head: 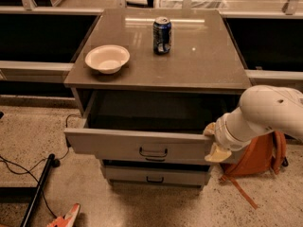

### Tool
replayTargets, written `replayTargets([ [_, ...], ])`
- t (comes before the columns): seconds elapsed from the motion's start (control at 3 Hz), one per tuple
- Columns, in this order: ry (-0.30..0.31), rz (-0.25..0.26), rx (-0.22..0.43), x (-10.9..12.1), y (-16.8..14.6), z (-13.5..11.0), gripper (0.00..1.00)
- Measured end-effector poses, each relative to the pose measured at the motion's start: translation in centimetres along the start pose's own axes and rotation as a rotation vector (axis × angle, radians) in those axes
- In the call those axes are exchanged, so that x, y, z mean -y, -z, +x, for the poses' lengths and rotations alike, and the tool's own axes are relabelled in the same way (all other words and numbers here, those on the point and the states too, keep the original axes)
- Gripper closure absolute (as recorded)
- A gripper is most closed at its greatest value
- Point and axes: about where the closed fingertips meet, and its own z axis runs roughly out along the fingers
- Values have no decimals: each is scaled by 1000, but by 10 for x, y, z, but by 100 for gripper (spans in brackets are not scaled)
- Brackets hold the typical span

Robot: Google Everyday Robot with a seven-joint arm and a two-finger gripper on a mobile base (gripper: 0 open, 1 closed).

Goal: Open top drawer

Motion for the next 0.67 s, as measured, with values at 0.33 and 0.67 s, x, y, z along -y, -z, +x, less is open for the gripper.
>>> replayTargets([
  [0.33, 8, -13, -6, -21, 12, -5, 48],
  [0.67, -19, -26, -4, -47, 28, -7, 49],
])
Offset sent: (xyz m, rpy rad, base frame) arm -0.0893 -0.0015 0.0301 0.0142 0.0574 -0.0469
